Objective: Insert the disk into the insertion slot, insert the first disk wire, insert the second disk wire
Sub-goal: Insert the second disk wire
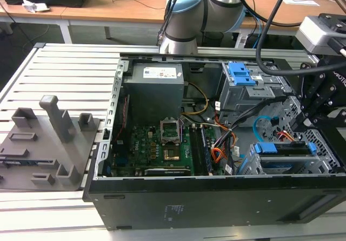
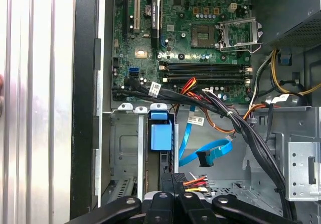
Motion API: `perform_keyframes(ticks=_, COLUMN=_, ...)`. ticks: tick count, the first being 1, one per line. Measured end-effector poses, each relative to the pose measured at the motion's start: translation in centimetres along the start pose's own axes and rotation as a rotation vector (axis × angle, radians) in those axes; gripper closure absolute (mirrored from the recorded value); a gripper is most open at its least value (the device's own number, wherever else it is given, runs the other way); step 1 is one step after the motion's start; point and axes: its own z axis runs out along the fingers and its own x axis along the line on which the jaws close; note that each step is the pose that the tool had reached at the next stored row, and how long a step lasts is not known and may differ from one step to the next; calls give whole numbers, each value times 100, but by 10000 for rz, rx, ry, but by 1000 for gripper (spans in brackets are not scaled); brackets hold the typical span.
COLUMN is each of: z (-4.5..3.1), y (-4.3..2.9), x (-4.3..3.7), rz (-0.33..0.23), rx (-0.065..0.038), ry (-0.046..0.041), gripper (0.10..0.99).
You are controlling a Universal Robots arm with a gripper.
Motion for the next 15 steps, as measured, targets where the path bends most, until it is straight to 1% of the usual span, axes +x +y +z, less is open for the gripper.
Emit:
perform_keyframes(ticks=1, z=0, y=0, x=0, rz=0, rx=0, ry=0, gripper=980)
perform_keyframes(ticks=2, z=0, y=0, x=0, rz=0, rx=0, ry=0, gripper=914)
perform_keyframes(ticks=3, z=0, y=1, x=0, rz=1, rx=0, ry=-1, gripper=914)
perform_keyframes(ticks=5, z=0, y=1, x=0, rz=0, rx=0, ry=-1, gripper=784)
perform_keyframes(ticks=7, z=1, y=1, x=-1, rz=-4, rx=0, ry=-1, gripper=784)
perform_keyframes(ticks=9, z=1, y=1, x=-1, rz=-259, rx=-3, ry=14, gripper=784)
perform_keyframes(ticks=10, z=2, y=2, x=-1, rz=-862, rx=-11, ry=53, gripper=784)
perform_keyframes(ticks=11, z=2, y=1, x=-26, rz=-1179, rx=-16, ry=74, gripper=784)
perform_keyframes(ticks=12, z=4, y=2, x=-100, rz=-1182, rx=-16, ry=71, gripper=784)
perform_keyframes(ticks=14, z=5, y=3, x=-192, rz=-1182, rx=-16, ry=72, gripper=784)
perform_keyframes(ticks=15, z=6, y=4, x=-287, rz=-1181, rx=-16, ry=74, gripper=784)
